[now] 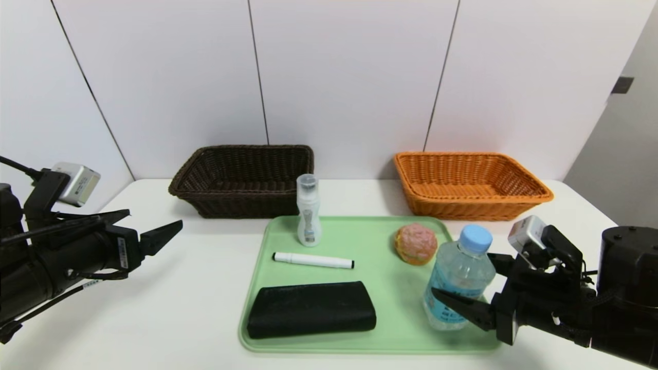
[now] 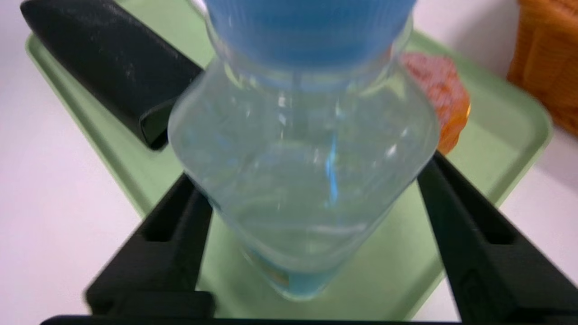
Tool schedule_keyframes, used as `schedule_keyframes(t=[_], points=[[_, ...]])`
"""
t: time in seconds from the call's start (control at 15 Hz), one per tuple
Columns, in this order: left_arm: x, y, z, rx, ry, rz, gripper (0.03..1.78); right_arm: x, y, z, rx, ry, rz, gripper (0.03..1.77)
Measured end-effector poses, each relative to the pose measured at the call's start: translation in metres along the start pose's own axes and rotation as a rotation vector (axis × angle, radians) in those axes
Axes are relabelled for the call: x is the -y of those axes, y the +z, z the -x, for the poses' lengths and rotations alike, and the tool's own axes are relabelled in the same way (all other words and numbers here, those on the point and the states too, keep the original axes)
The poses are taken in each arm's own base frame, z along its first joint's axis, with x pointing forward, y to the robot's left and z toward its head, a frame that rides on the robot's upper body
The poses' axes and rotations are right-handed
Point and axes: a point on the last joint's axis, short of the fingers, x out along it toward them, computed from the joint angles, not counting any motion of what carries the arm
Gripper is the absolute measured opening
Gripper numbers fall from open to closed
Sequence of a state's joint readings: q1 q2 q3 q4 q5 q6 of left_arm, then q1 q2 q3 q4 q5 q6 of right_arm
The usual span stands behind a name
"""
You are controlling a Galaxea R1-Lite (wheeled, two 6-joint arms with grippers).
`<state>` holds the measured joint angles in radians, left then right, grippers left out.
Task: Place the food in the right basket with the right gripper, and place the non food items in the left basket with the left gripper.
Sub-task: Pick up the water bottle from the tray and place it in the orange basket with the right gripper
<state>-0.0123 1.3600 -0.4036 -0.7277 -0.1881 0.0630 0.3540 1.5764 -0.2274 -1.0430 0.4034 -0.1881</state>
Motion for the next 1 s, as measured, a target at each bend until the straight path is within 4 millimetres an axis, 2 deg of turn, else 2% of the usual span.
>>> schedule_keyframes(t=[0.13, 0.33, 0.73, 1.0], points=[[0.000, -0.001, 0.001, -0.003, 0.000, 0.001, 1.69, 0.000, -0.003, -0.002, 0.038, -0.019, 0.017, 1.05], [0.000, -0.003, 0.002, -0.007, 0.001, 0.000, 1.69, -0.002, -0.010, -0.002, 0.019, -0.014, 0.007, 0.85], [0.001, -0.005, 0.003, -0.014, 0.000, -0.001, 1.69, -0.007, -0.006, 0.000, 0.029, 0.004, -0.062, 0.84], [0.001, -0.007, 0.003, -0.021, -0.001, 0.000, 1.69, -0.009, 0.020, 0.011, 0.148, 0.005, -0.057, 0.84]])
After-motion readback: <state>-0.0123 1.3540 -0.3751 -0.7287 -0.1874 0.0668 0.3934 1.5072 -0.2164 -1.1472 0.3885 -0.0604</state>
